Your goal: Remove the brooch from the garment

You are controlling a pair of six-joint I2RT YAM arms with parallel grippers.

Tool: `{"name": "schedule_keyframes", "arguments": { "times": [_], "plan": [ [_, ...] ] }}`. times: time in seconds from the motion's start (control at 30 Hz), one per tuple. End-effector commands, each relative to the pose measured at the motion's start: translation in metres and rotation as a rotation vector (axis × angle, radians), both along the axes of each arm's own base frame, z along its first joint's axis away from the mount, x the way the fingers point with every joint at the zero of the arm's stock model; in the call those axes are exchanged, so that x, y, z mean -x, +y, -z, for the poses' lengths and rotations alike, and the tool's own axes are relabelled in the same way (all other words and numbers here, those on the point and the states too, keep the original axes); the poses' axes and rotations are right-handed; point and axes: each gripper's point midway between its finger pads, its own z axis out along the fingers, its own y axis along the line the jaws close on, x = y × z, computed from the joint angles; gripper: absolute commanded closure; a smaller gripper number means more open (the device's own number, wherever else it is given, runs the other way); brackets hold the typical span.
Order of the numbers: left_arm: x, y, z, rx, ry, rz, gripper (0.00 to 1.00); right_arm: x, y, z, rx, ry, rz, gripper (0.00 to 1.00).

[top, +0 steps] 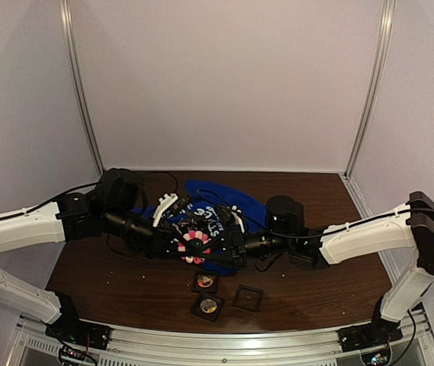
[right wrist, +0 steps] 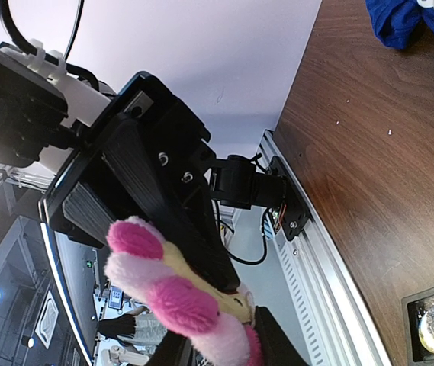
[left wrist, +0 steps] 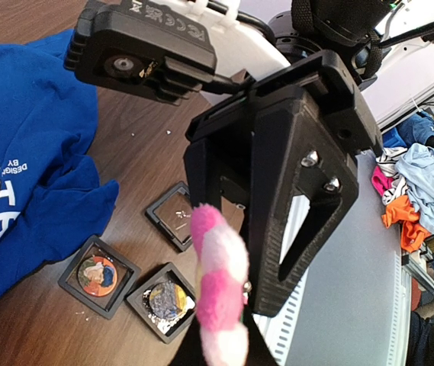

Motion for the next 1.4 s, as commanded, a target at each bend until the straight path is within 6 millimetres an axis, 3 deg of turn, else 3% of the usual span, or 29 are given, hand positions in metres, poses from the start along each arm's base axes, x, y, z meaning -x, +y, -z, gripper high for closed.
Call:
{"name": "schedule_keyframes", "arguments": {
  "times": [0.0, 0.3, 0.67, 1.2, 1.37],
  "plan": [
    [0.061, -0.019, -0.058, 0.212, -0.004, 0.291, 1.0, -0.06, -0.004, 0.015, 0.054, 0.006, 0.28, 0.73],
    [0.069, -0.016, -0.065, 0.253, -0.01, 0.335, 1.0, -0.059, -0.008, 0.001, 0.012, -0.012, 0.294, 0.77],
    [0.072, -0.014, -0.065, 0.253, -0.013, 0.349, 1.0, -0.068, 0.002, 0.016, 0.128, 0.021, 0.295, 0.81],
    [0.086, -0.016, -0.062, 0.24, -0.022, 0.399, 1.0, -0.076, 0.015, 0.017, 0.136, 0.018, 0.284, 0.81],
    [0.092, -0.016, -0.063, 0.244, -0.029, 0.416, 1.0, -0.081, 0.015, 0.02, 0.126, 0.034, 0.291, 0.86]
  ]
}}
